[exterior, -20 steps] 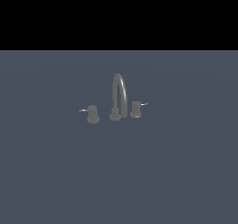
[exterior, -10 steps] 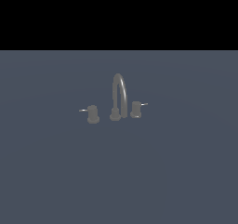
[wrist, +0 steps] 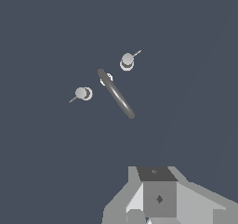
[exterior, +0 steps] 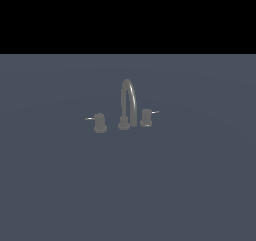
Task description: Turn on the faucet by rotating a designated handle.
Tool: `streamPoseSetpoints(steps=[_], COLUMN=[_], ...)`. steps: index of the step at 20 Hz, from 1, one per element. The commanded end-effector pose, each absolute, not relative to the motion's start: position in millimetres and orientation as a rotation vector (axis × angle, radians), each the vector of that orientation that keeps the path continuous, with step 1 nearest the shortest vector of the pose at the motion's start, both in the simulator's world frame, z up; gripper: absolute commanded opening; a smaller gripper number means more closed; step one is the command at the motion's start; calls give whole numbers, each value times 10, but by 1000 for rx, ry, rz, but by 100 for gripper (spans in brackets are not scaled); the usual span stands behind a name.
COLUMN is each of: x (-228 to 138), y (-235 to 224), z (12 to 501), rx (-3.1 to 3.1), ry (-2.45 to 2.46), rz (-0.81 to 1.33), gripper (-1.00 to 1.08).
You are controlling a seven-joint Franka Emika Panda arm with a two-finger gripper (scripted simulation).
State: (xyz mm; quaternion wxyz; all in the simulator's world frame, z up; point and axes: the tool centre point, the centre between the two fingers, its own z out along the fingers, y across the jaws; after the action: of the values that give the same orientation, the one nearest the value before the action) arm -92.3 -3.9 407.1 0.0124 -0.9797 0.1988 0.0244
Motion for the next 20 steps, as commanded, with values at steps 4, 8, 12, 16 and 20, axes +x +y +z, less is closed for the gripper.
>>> streamPoseSetpoints(steps=[4,8,12,16,20], x=[-493,-203,68,317,539], y=[-128,-204,-287,-378,-476], z=[3765,3506,3217,2900,2557], rx=[-3002,-2959,-2911,-2857,-2799], ry=[815,955,1094,1231,1366], rz=[71,67,63,58,52], gripper=[-100,-100,-100,-100,-100])
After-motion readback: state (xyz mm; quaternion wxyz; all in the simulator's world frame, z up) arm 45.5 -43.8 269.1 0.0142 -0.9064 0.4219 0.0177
